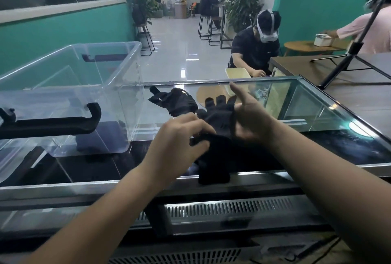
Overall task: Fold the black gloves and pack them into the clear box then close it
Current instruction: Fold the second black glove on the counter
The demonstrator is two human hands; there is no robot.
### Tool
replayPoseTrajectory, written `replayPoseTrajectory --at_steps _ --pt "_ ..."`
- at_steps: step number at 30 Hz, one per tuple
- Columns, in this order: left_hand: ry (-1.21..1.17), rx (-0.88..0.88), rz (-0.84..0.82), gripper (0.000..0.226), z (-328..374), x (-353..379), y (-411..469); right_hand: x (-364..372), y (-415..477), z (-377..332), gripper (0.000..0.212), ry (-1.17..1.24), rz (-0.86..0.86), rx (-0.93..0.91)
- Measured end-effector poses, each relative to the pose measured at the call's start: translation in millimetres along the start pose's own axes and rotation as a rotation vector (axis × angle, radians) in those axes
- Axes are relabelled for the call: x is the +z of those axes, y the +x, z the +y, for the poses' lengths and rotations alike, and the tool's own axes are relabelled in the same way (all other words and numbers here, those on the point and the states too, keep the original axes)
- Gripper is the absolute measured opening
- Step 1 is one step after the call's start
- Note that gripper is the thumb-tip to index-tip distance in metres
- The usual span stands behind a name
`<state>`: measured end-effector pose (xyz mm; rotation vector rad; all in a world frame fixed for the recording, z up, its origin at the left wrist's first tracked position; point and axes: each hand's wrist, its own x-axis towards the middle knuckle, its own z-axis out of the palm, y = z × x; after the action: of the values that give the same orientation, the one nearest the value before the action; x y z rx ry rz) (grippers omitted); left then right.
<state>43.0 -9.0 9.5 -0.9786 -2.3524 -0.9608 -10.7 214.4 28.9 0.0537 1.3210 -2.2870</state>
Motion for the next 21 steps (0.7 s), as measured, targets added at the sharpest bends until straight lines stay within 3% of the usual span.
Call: replayPoseTrajectory --at_steps 4,8,21 --pt "0.034 -0.058 -0.016 0.023 4 10 -23 -20 9 8 0.086 -0.062 0.02 0.037" --pt "0.038 -0.103 0.008 0.023 8 16 -38 -27 13 12 0.071 -0.08 0.017 0.025" --pt "0.152 -0.013 -0.002 0.011 9 26 -60 -29 20 16 0.074 -0.108 0.099 -0.002"
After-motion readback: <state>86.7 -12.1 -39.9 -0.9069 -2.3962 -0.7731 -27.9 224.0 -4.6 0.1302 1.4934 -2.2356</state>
